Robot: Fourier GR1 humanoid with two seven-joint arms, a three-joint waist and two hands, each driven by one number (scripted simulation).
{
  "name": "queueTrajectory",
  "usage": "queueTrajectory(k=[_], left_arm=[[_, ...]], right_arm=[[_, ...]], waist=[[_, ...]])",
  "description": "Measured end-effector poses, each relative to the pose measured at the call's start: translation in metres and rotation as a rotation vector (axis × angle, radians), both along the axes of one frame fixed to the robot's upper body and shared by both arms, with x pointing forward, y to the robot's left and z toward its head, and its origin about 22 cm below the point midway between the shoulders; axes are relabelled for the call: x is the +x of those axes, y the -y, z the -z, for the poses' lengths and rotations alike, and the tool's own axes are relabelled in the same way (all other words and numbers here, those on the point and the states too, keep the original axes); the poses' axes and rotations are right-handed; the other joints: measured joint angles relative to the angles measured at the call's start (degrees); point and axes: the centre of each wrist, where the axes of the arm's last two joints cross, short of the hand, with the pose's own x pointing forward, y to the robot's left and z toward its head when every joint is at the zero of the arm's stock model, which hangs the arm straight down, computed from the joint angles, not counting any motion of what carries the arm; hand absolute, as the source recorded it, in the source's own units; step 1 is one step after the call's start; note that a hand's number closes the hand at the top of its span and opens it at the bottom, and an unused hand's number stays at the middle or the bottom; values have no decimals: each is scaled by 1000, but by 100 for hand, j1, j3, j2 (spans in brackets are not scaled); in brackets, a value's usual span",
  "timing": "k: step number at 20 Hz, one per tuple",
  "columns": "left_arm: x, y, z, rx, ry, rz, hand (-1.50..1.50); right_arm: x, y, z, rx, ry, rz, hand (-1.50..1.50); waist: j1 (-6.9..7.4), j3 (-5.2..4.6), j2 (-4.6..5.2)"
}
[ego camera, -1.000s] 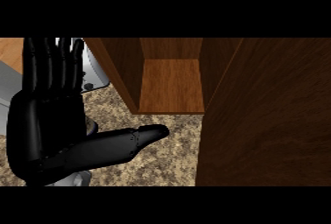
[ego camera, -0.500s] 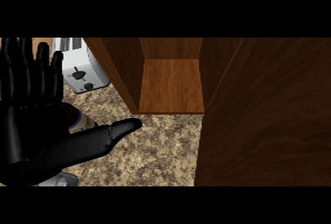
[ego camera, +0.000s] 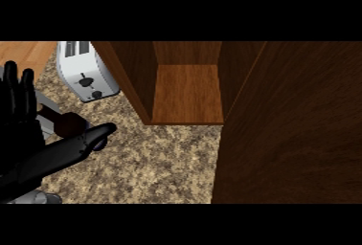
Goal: Pick up the wine, place it into the cabinet and close the cabinet
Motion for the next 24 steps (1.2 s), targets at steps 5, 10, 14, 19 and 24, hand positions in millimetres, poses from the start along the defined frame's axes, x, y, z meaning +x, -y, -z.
queueTrajectory(k=[5,10,14,19,24], left_arm=[[-1,-29,14,-6,-27,-74,-150],[-1,-54,34,-3,-62,-119,-150],[1,-71,56,-8,-93,-141,-150],[6,-97,86,-17,-144,-150,-150],[8,-109,116,-27,-193,-147,-150]], right_arm=[[1,2,-3,-3,11,14,-150],[2,1,-7,2,13,14,-150],[3,-1,-8,3,13,7,-150],[0,-1,-3,4,-1,10,-150],[-2,-2,-5,1,-5,5,-150]], waist=[[8,-1,0],[14,-1,1],[14,-2,2],[1,-2,3],[-5,-1,2]])
